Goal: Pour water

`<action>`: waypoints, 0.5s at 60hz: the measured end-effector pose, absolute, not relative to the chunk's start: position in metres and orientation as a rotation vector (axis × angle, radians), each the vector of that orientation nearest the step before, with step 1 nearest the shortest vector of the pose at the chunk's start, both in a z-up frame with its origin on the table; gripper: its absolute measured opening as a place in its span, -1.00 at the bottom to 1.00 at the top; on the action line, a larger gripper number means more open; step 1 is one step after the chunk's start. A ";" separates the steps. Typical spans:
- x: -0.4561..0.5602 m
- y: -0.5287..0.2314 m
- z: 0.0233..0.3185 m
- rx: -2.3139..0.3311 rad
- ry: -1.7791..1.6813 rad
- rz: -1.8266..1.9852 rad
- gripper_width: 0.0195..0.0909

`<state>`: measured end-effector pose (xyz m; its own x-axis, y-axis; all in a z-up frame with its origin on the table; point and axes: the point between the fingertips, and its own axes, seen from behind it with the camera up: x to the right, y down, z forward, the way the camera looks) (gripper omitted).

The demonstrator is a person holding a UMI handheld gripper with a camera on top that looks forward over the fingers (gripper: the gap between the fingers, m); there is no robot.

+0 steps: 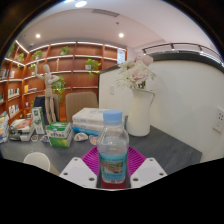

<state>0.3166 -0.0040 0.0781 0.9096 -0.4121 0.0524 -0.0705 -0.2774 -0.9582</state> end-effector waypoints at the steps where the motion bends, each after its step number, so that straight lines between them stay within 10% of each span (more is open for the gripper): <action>1: 0.318 -0.002 0.083 -1.811 0.363 -0.341 -0.60; 19: 0.316 -0.007 0.079 -1.798 0.407 -0.228 -0.22; 30: 0.295 -0.020 0.085 -1.818 0.375 -0.148 0.61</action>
